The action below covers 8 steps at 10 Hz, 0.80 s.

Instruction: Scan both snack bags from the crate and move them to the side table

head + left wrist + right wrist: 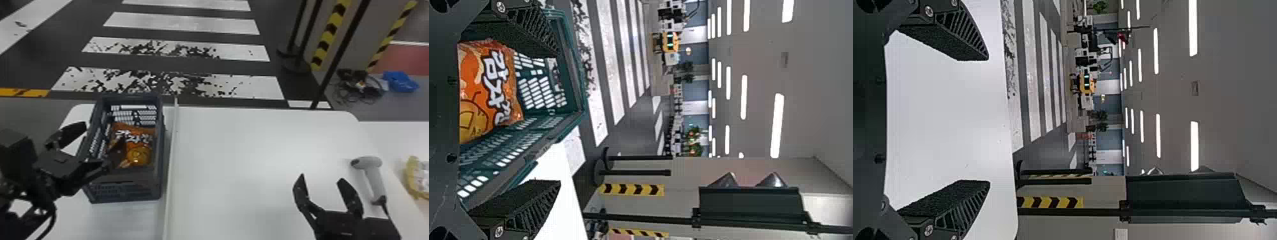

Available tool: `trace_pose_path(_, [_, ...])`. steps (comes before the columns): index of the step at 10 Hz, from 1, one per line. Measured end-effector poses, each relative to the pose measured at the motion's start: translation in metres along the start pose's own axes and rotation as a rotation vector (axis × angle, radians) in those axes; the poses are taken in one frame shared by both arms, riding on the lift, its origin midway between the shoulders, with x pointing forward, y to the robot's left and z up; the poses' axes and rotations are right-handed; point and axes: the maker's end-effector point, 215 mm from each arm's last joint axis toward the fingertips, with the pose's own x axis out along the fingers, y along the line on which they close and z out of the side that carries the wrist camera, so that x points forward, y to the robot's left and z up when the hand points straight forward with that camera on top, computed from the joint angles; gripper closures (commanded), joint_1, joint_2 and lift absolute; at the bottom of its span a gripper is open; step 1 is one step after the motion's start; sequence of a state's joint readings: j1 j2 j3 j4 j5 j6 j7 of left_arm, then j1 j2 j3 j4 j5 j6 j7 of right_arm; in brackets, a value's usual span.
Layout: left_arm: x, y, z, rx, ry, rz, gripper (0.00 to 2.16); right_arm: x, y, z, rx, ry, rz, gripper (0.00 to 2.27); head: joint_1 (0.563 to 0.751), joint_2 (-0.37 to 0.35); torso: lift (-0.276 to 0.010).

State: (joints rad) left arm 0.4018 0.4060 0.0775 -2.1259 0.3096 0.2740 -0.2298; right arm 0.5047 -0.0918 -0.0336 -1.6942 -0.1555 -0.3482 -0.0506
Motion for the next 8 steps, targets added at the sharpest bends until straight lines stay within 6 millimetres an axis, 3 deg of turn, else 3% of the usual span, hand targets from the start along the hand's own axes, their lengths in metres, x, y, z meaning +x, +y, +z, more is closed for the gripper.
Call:
trace_pose_path(4, [0.046, 0.048, 0.000, 0.051, 0.135, -0.007, 0.12, -0.007, 0.003, -0.009, -0.001, 0.043, 0.007, 0.12, 0.695, -0.017, -0.099])
trace_pose_path(8, [0.102, 0.047, -0.010, 0.129, 0.244, -0.161, 0.12, -0.012, 0.002, -0.012, -0.002, 0.054, 0.005, 0.12, 0.695, -0.036, -0.099])
